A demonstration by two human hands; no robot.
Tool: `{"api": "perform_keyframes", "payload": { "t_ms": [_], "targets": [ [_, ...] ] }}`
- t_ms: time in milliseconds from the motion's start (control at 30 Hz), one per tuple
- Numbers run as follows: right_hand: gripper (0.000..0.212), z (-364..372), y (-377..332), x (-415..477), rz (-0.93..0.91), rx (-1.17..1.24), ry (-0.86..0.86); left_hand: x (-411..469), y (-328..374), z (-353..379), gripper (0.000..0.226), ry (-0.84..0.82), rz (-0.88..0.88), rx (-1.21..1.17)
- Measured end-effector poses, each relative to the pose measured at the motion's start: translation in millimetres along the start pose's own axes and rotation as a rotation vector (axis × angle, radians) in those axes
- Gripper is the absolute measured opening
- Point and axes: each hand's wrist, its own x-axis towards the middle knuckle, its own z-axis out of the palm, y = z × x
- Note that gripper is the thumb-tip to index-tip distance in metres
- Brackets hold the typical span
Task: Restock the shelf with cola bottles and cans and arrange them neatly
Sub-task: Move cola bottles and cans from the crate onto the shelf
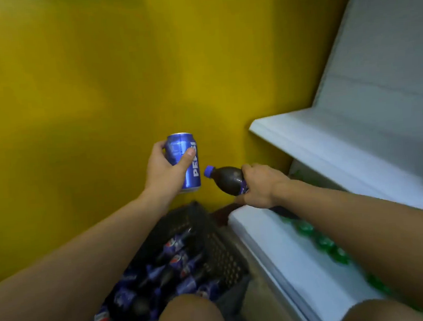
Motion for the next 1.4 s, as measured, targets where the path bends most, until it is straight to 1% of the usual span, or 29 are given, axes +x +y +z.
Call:
{"api": "perform_keyframes", "payload": {
  "t_ms": [67,167,233,300,400,500,567,667,767,867,933,1033,1067,1100,1167,1233,1333,1400],
  "targets": [
    [0.064,-43,34,-34,0.086,0.007,0.087,-11,44,33,0.054,-0.062,0.03,-0.064],
    [0.072,-92,85,-77,0.229,0.035,0.188,-25,99,83,0.041,-0.163,0.072,-0.147],
    [0.072,-109,117,-93,0.323,0.078,0.2,-33,124,113,0.036,-0.232,0.077,-0.171],
    [0.073,-111,144,-100,0.393,0.138,0.196,-37,134,141,0.037,-0.286,0.086,-0.159],
    [0.073,-100,179,-91,0.466,0.193,0.182,-32,134,178,0.038,-0.348,0.072,-0.132],
    [0.073,-89,214,-61,0.524,0.231,0.161,-18,121,213,0.038,-0.385,-0.006,-0.142],
    [0.073,-84,238,-37,0.553,0.248,0.114,-7,111,234,0.041,-0.41,-0.055,-0.132],
    [0.071,-81,267,-8,0.587,0.225,0.055,8,92,257,0.046,-0.442,-0.061,-0.099],
    [0.066,-79,287,9,0.617,0.231,0.101,16,85,276,0.049,-0.463,-0.074,-0.096],
    [0.057,-86,297,13,0.605,0.189,0.174,21,87,293,0.047,-0.479,-0.055,-0.098],
    [0.05,-94,299,4,0.579,0.16,0.211,18,95,302,0.042,-0.487,-0.049,-0.109],
    [0.037,-107,294,-20,0.519,0.208,0.24,5,113,311,0.039,-0.509,-0.013,-0.124],
    [0.034,-111,290,-30,0.497,0.268,0.242,-1,119,312,0.039,-0.515,0.0,-0.138],
    [0.037,-114,285,-41,0.47,0.353,0.238,-8,125,311,0.039,-0.524,0.013,-0.156],
    [0.053,-119,269,-64,0.398,0.581,0.215,-20,135,307,0.039,-0.542,0.043,-0.188],
    [0.062,-120,249,-90,0.32,0.781,0.17,-34,145,300,0.039,-0.565,0.063,-0.214],
    [0.061,-120,223,-128,0.246,0.899,0.154,-62,155,291,0.039,-0.623,0.058,-0.256],
    [0.056,-118,213,-157,0.244,0.94,0.184,-88,161,288,0.039,-0.671,0.058,-0.261]
  ]
}}
